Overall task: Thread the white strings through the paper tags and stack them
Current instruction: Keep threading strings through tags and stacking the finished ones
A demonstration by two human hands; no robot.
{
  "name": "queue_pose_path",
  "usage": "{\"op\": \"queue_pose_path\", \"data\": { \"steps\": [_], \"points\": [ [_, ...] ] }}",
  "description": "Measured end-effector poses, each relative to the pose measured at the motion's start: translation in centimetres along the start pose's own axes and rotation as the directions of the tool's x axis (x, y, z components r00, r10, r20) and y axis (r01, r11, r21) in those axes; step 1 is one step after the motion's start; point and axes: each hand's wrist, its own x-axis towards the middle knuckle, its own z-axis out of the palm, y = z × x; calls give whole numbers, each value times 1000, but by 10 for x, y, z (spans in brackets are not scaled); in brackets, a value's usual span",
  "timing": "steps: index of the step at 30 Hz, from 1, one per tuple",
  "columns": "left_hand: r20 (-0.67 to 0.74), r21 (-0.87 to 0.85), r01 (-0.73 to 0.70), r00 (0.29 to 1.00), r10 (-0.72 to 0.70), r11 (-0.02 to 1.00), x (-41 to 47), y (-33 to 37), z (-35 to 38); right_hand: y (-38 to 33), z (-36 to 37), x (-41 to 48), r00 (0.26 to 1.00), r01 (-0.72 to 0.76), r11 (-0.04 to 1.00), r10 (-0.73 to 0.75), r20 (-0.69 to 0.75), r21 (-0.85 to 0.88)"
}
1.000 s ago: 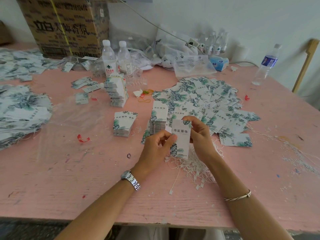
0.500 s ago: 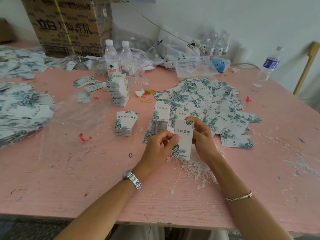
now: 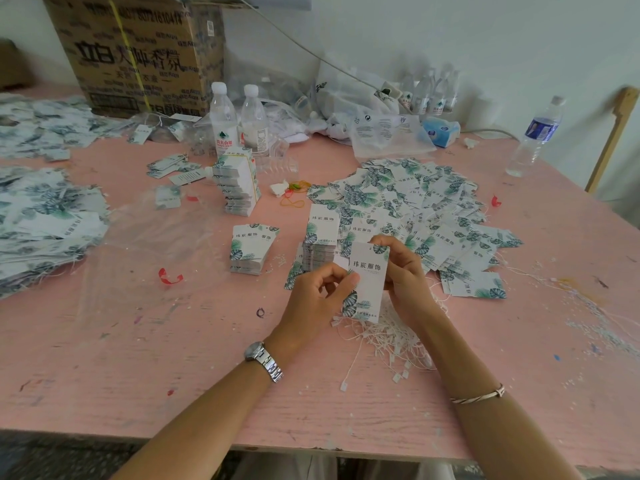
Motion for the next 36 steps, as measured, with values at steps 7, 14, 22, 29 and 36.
{"op": "queue_pose_path", "data": {
  "steps": [7, 14, 22, 29, 36],
  "points": [
    [2, 20, -21, 1000, 21, 1000, 0, 1, 0, 0, -1, 1, 1000, 3, 999, -3, 12, 42],
    [5, 9, -32, 999, 32, 999, 1, -1, 0, -1, -2, 0, 1000, -9, 998, 7, 28, 63],
    [-4, 11, -34, 999, 34, 999, 1, 0, 0, -3, -1, 0, 999, -10, 998, 7, 38, 70],
    [-1, -63, -17, 1000, 17, 998, 0, 4, 0, -2, 0, 1, 1000, -14, 997, 14, 11, 78],
    [100, -151, 55, 994, -40, 987, 2, 3, 0, -3, -2, 1, 1000, -24, 996, 24, -5, 81]
  ]
}}
